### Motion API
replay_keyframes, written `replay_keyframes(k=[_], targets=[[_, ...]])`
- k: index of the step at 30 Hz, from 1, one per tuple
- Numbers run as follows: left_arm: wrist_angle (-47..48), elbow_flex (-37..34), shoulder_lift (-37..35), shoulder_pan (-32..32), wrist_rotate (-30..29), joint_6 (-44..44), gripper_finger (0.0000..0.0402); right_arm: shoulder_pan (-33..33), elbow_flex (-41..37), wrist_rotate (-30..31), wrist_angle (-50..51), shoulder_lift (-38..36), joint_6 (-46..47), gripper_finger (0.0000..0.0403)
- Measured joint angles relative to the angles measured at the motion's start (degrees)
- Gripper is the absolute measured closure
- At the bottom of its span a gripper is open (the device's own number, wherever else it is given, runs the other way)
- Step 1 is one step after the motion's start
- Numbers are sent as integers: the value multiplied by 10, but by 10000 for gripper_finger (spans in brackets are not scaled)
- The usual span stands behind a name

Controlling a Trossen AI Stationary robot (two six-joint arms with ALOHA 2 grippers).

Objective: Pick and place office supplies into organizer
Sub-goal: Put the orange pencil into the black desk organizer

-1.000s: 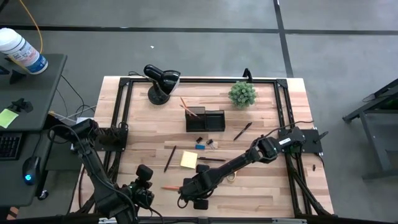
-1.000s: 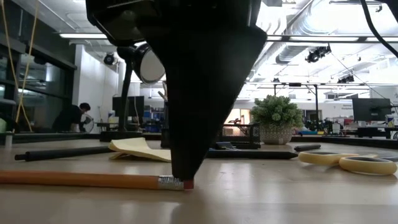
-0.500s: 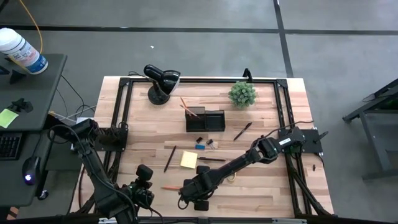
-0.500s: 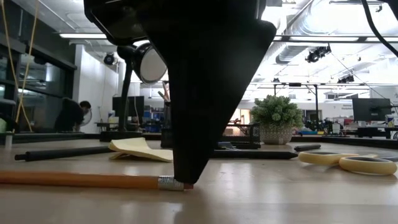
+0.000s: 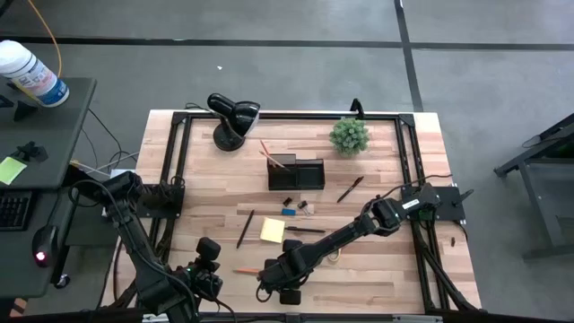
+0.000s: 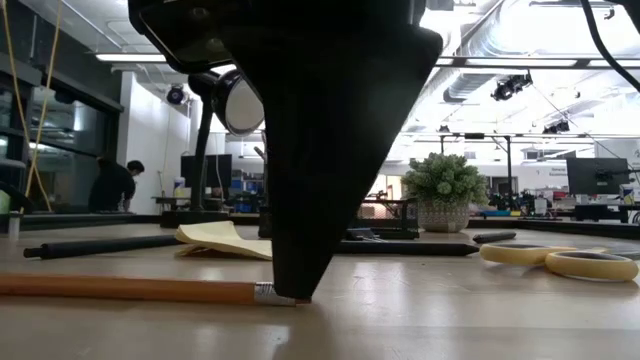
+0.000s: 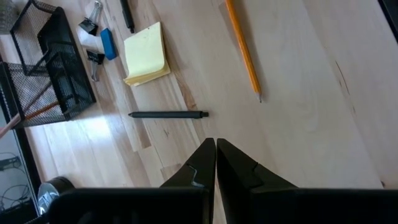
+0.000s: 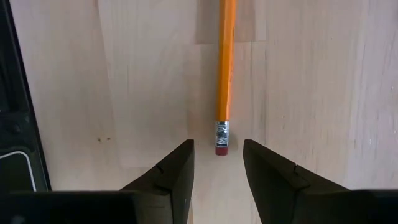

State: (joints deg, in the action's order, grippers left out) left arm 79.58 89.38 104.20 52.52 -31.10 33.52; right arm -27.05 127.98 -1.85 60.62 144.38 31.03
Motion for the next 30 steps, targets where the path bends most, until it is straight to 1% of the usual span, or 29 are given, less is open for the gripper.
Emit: replay_keyframes(k=[23,26,30], targets=[[0,0,0,0,-9,-1,396,0,-5,-10,-9,3,4,269],[0,0,0,0,-9,-1,397,0,-5,-9,-9,3,4,291],[0,0,0,0,-9,-1,396,0,-6,-5,-6,4,4,344]])
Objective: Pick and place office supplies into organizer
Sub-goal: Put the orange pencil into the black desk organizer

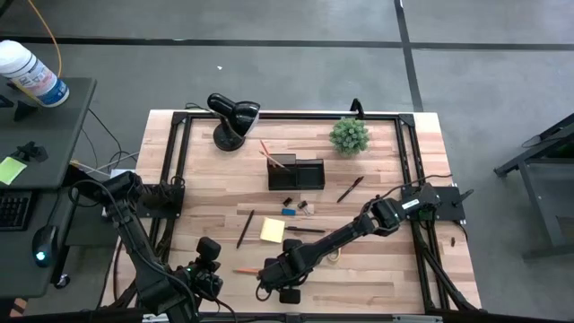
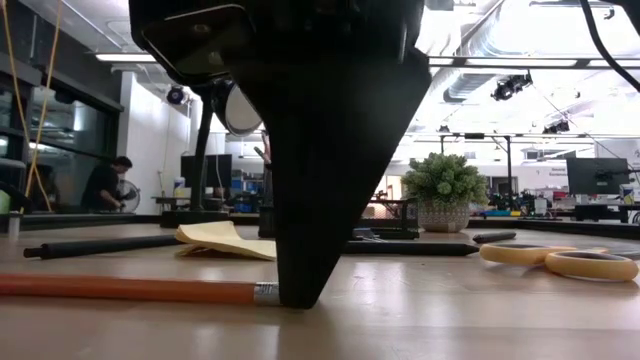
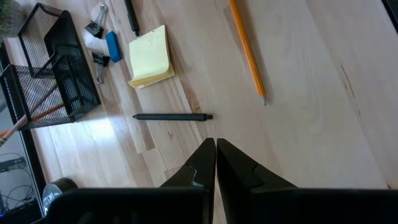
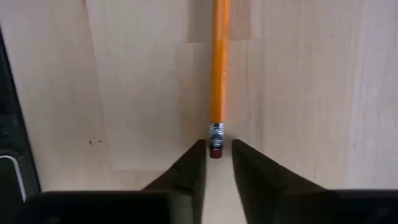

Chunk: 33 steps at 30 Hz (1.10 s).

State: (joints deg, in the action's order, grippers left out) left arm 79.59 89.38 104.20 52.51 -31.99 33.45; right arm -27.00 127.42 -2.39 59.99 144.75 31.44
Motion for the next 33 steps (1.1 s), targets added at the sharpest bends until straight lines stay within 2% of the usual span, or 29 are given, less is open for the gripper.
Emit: replay_keyframes(k=[4,9,19,33], targets=[[0,0,0,0,0,0,396,0,0,-7,-4,0,-3,391],[0,0,0,0,0,0,396,0,0,-10,-4,0,-4,384],[0,0,0,0,0,0,397,0,6,-10,13,1,-4,397],[0,0,0,0,-2,1,396,5,76,35,87,2,-23,402]])
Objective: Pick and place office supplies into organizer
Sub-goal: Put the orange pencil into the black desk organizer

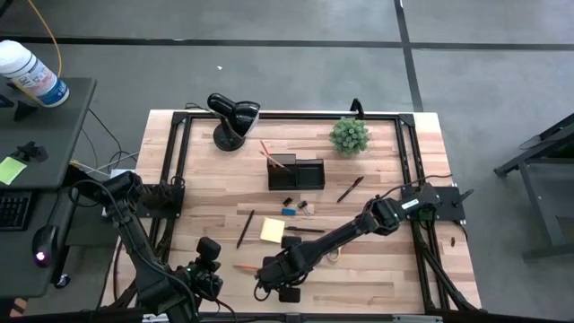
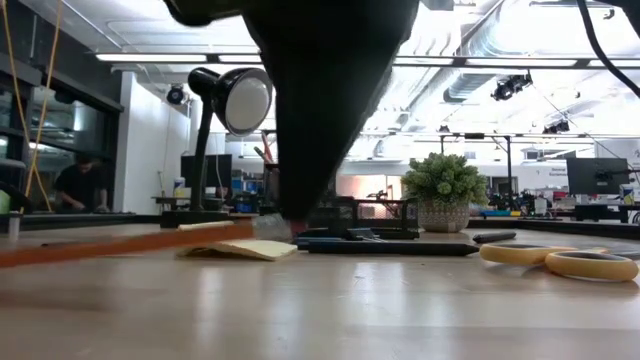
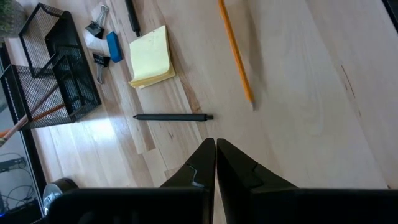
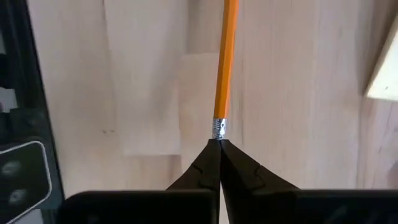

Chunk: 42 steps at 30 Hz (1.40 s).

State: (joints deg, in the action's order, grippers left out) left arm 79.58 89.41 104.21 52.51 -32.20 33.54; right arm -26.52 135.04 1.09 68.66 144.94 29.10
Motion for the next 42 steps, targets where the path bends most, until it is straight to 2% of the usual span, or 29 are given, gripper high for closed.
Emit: replay_keyframes(k=[21,35,42], targets=[[-1,0,0,0,0,15,396,4,-1,48,25,-28,-11,402],[0,0,0,0,-4,14,396,19,0,151,80,-145,-13,402],[0,0,0,0,-7,14,397,26,0,175,85,-192,-27,403]])
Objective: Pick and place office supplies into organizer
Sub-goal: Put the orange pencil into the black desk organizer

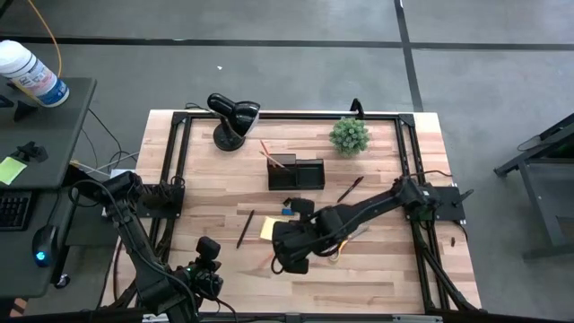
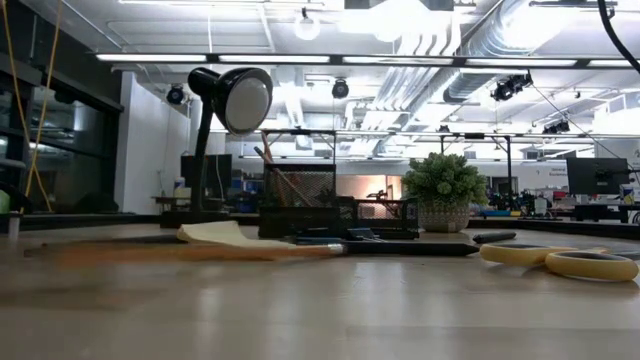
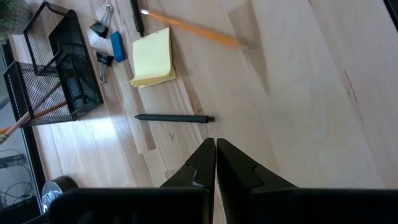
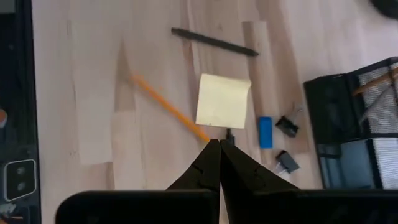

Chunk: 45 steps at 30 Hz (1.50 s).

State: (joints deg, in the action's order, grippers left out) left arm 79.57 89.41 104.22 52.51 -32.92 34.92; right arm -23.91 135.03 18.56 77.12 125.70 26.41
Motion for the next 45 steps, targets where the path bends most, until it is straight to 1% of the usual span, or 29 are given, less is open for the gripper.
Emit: replay_keyframes(k=[3,6,10,13,15,18,22,25,27,30,34,40,43,45], targets=[[0,0,0,0,-10,0,396,8,0,-25,0,-3,-17,402],[0,0,0,0,-13,-1,397,16,-15,-86,-14,4,-46,402],[0,0,0,0,-13,0,396,18,-67,-161,-34,25,-105,402],[0,0,0,0,-13,1,396,17,-124,-194,-52,30,-176,400],[0,0,0,0,-13,1,396,16,-162,-210,-63,30,-224,389],[0,0,0,0,-13,3,396,16,-207,-219,-74,30,-270,358],[0,0,0,0,-13,16,397,23,-251,-217,-105,30,-323,309],[0,0,0,0,-13,26,396,30,-276,-181,-134,30,-352,282],[-1,0,0,0,-13,34,397,36,-287,-172,-146,30,-375,272],[-2,0,0,0,-13,46,396,48,-301,-172,-167,30,-411,269],[-7,0,0,0,-13,48,397,66,-310,-175,-183,30,-452,280],[-7,0,0,0,-13,81,396,90,-311,-193,-213,30,-503,303],[-7,0,0,0,-12,96,396,96,-311,-219,-214,30,-521,309],[-4,0,0,0,-13,104,397,97,-311,-225,-215,30,-530,310]])
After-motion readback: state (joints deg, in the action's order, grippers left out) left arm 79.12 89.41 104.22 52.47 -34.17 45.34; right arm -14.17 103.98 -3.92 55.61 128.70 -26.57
